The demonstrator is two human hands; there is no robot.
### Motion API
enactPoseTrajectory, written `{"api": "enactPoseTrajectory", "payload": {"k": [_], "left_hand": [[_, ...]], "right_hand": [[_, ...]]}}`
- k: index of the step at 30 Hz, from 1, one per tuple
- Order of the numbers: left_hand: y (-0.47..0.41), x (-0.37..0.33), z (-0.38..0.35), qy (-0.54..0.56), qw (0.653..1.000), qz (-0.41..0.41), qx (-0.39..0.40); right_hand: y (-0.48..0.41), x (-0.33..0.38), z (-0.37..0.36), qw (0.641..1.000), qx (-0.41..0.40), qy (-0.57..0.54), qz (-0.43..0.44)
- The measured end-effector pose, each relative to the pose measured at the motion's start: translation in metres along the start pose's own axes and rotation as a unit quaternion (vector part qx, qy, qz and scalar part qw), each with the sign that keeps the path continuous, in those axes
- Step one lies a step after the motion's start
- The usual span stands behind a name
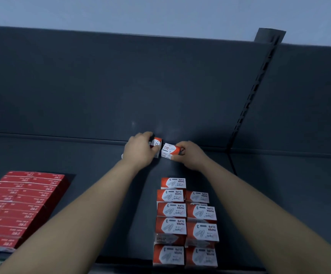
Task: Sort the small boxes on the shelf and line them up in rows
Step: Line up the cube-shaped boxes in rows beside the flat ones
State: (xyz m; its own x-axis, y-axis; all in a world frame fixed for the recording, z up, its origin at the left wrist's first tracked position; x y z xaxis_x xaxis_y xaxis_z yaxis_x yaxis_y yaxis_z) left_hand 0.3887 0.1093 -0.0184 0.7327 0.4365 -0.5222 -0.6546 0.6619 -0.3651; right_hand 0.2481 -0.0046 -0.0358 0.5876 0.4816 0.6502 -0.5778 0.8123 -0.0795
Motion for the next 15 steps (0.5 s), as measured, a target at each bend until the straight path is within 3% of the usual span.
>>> {"api": "enactPoseTrajectory", "payload": {"k": [4,7,9,12,15], "left_hand": [[-0.005,-0.005,-0.008,-0.043,0.998,-0.034,0.005],[-0.001,-0.009,-0.005,-0.020,0.999,-0.042,-0.014],[0.004,-0.013,0.003,0.089,0.996,0.026,-0.013],[0.013,-0.021,0.016,0.295,0.942,0.161,0.006],[0.023,-0.027,0.028,0.486,0.835,0.251,0.051]], "right_hand": [[0.008,-0.005,0.015,0.989,-0.020,-0.128,-0.075],[0.028,-0.009,0.037,0.931,0.003,-0.330,-0.154],[0.044,-0.010,0.053,0.889,0.013,-0.422,-0.180],[0.069,-0.012,0.075,0.817,0.032,-0.536,-0.211],[0.095,-0.014,0.087,0.746,0.048,-0.616,-0.247]]}}
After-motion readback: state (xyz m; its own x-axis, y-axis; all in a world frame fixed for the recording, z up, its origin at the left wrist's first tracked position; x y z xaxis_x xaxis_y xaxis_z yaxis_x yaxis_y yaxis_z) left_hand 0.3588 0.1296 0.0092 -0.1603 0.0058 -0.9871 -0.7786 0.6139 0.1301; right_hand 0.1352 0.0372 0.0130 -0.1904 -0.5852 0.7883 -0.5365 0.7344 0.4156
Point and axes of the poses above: each hand's wrist, its own y-axis away from the middle knuckle, its own z-axis out of the back of the hand, x = y × z, the point moved 1 cm from there along -y, towards the middle knuckle, and after that the axes turned 15 degrees about -x, right-handed, at the moved point
